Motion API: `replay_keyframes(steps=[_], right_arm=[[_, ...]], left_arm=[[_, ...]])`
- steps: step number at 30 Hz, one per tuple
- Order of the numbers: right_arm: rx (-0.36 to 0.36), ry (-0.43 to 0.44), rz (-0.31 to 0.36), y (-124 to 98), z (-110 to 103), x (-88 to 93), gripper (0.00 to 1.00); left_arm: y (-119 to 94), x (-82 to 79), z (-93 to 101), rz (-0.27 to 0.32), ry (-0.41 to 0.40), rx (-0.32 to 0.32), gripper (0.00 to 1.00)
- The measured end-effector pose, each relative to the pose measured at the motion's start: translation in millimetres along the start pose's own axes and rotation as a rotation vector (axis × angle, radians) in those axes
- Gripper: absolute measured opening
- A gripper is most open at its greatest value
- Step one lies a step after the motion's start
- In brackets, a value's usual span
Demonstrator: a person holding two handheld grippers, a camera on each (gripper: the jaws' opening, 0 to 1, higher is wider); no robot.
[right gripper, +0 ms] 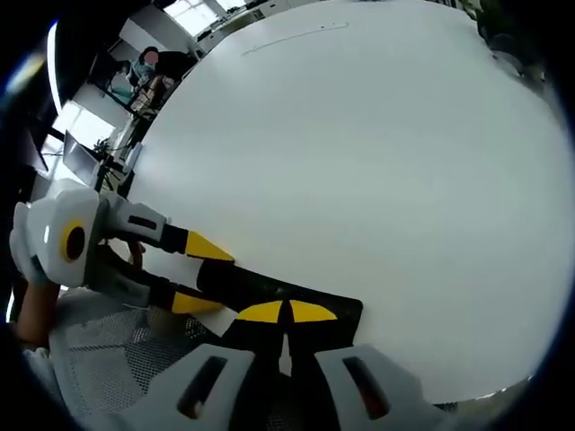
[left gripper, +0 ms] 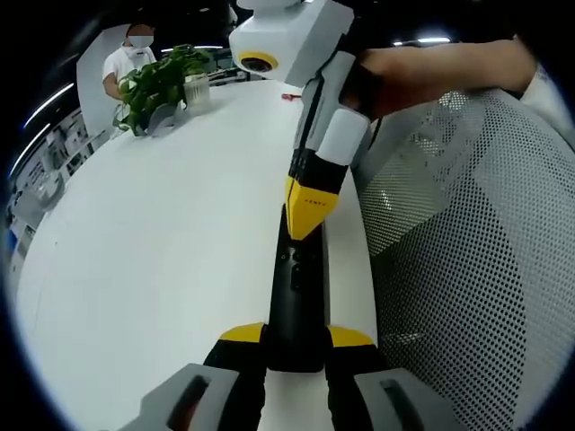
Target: Press the specified remote control buttons in sequence, fully releasing each button before pressing the next.
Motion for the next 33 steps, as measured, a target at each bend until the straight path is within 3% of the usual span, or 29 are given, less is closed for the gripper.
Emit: replay_keyframes(steps=[15, 33], right_arm=[[-0.033, 0.004, -0.049, 4.0, -4.7, 3.6, 0.0], [-0.019, -0.008, -0.031, 4.6, -2.6, 3.5, 0.0]], left_arm=[[0.3, -0.1, 0.1, 0.001, 0.002, -0.001, 0.24], [0.8, -0.2, 0.0, 0.002, -0.004, 0.001, 0.25]])
Point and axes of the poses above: the point that each gripper's makers call its tool centre point, and the gripper's own axes: y roughly forward along the fingers, z roughly to its right, x roughly out of its underside, the point moved 3 cm from there along -y, roughly backward along the fingers, and after that the axes turned 7 degrees about y, right-handed, at the moved point
